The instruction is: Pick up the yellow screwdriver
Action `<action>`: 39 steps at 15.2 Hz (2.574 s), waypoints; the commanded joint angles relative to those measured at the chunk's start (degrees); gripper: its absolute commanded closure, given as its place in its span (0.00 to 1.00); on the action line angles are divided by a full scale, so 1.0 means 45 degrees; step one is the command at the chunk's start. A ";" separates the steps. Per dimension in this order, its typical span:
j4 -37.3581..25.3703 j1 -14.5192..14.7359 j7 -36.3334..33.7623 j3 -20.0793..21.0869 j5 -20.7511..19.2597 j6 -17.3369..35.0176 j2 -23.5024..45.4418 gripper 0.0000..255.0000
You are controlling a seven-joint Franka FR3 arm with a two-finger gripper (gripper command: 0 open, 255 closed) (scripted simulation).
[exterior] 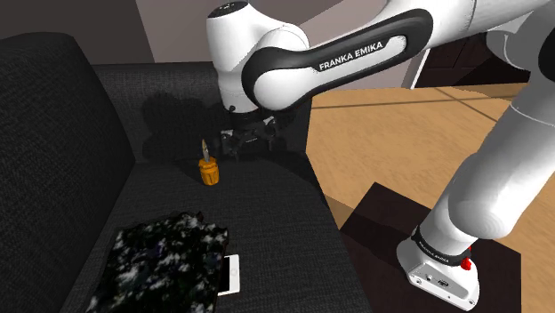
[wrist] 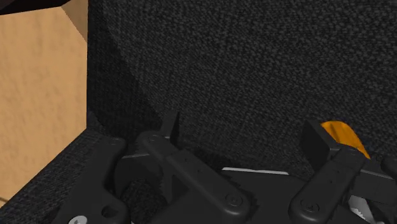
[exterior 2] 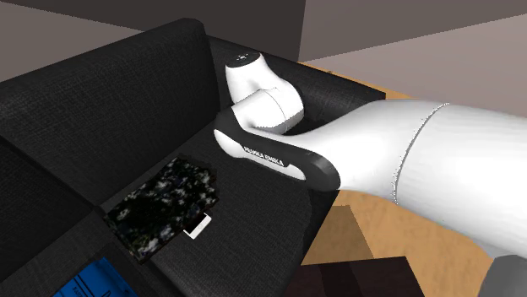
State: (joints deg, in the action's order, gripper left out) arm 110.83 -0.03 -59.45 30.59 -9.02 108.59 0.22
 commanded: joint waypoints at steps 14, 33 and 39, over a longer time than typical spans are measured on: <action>-0.6188 0.2356 -0.4100 -0.0285 -0.4010 -0.0872 0.6029 0.00; -0.6243 0.2361 -0.4080 -0.0279 -0.3999 -0.0934 0.6017 1.00; -0.7100 0.2463 -0.3800 -0.0219 -0.3867 -0.1843 0.5902 1.00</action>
State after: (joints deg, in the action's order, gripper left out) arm 79.96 10.93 -76.90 29.60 -26.47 101.23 26.69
